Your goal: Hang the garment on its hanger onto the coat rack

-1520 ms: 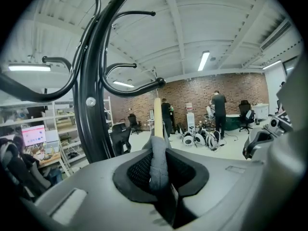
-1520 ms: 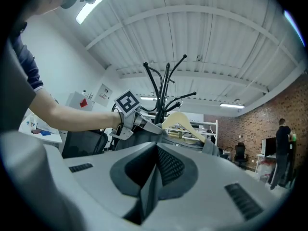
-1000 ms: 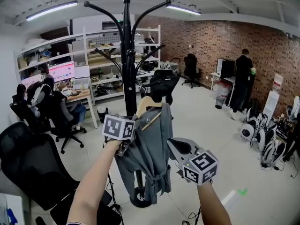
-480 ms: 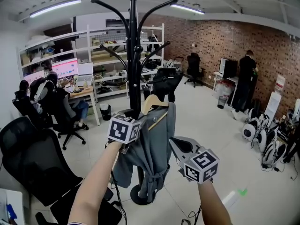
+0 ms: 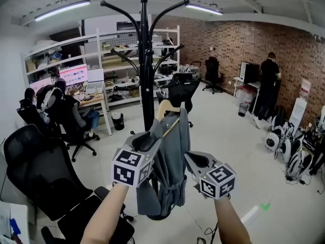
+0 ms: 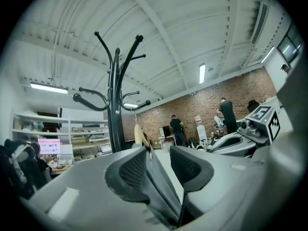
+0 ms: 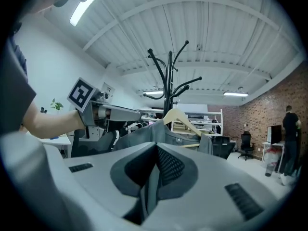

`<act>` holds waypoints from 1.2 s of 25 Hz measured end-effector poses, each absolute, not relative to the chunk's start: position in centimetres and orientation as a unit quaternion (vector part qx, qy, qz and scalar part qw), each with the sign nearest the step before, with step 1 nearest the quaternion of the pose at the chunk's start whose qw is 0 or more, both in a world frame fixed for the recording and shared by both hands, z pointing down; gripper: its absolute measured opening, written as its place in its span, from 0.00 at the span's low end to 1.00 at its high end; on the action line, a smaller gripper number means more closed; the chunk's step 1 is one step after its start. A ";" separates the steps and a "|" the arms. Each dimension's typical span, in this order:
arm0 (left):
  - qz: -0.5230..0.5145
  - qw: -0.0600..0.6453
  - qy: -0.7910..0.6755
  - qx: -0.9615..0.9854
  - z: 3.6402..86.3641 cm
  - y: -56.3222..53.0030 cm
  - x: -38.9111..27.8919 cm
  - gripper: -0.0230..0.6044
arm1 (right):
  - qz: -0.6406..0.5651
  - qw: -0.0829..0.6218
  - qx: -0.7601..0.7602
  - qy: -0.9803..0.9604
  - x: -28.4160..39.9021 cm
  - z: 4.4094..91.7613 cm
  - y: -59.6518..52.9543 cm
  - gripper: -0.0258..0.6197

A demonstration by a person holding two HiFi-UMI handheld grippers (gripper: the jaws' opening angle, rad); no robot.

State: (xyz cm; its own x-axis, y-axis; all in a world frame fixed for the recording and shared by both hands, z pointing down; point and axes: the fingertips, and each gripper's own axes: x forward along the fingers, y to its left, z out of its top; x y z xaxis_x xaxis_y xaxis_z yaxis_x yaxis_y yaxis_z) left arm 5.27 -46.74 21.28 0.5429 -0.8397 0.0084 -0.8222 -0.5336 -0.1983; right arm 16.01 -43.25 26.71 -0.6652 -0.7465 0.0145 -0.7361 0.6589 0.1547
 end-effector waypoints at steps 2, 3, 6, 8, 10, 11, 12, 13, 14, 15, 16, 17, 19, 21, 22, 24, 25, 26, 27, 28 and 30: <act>-0.049 0.071 0.479 -0.873 23.4 -45.6 5.3 0.23 | -0.063 0.039 0.407 -0.911 16.1 27.2 -42.7 0.04; -0.045 0.060 0.481 -0.873 24.5 -45.1 5.2 0.18 | -0.061 0.039 0.406 -0.911 16.1 27.5 -42.5 0.04; -0.043 0.028 0.485 -0.873 27.9 -43.8 5.2 0.05 | -0.052 0.041 0.403 -0.913 16.1 28.4 -41.8 0.04; -0.051 0.009 0.485 -0.873 30.0 -43.6 5.4 0.05 | -0.046 0.038 0.399 -0.915 15.9 28.9 -41.5 0.04; -0.055 -0.006 0.485 -0.873 31.4 -43.5 5.5 0.04 | -0.041 0.033 0.395 -0.917 15.7 29.2 -41.4 0.04; -0.055 -0.011 0.485 -0.873 31.8 -43.4 5.6 0.04 | -0.040 0.032 0.395 -0.917 15.6 29.3 -41.4 0.04; -0.055 -0.016 0.486 -0.872 32.1 -43.4 5.6 0.04 | -0.040 0.032 0.395 -0.917 15.5 29.4 -41.4 0.04; -0.055 -0.019 0.486 -0.872 32.3 -43.3 5.6 0.04 | -0.039 0.032 0.396 -0.917 15.5 29.4 -41.3 0.04; -0.055 -0.021 0.486 -0.872 32.5 -43.3 5.6 0.04 | -0.039 0.031 0.396 -0.917 15.5 29.4 -41.3 0.04; -0.053 -0.024 0.486 -0.872 32.5 -43.2 5.6 0.04 | -0.039 0.031 0.396 -0.917 15.4 29.3 -41.2 0.04; -0.052 -0.025 0.485 -0.873 32.5 -43.2 5.6 0.04 | -0.039 0.030 0.396 -0.917 15.4 29.2 -41.1 0.04; -0.050 -0.026 0.484 -0.873 32.4 -43.1 5.7 0.04 | -0.040 0.031 0.396 -0.917 15.4 29.2 -41.1 0.04; -0.048 -0.027 0.483 -0.874 32.2 -43.1 5.8 0.04 | -0.041 0.033 0.396 -0.917 15.4 29.1 -41.1 0.04; -0.048 -0.027 0.482 -0.875 32.1 -43.1 6.0 0.04 | -0.041 0.036 0.396 -0.917 15.4 29.2 -41.1 0.04; -0.048 -0.028 0.481 -0.875 32.1 -43.1 6.0 0.04 | -0.041 0.037 0.396 -0.917 15.4 29.3 -41.1 0.04; -0.049 -0.030 0.479 -0.876 32.2 -43.0 6.1 0.04 | -0.040 0.038 0.395 -0.917 15.4 29.5 -41.1 0.04; -0.049 -0.030 0.478 -0.877 32.3 -43.0 6.2 0.04 | -0.039 0.039 0.395 -0.917 15.3 29.5 -41.1 0.04; -0.049 -0.032 0.476 -0.877 32.3 -43.0 6.3 0.04 | -0.039 0.039 0.395 -0.917 15.3 29.5 -41.2 0.04; -0.049 -0.033 0.475 -0.878 32.4 -43.0 6.3 0.04 | -0.039 0.040 0.396 -0.917 15.4 29.5 -41.2 0.04; -0.049 -0.035 0.475 -0.878 32.4 -42.9 6.3 0.04 | -0.039 0.040 0.396 -0.917 15.4 29.5 -41.2 0.04; -0.047 -0.036 0.474 -0.878 32.4 -42.8 6.4 0.04 | -0.039 0.040 0.395 -0.917 15.4 29.5 -41.1 0.04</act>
State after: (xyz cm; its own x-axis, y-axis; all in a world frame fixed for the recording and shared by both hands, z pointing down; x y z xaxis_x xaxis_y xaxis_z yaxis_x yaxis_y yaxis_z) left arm 6.40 -42.85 32.42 0.5456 -0.8298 0.1172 -0.8366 -0.5476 0.0179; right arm 15.42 -41.13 29.49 -0.6840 -0.7282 0.0431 -0.7219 0.6842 0.1038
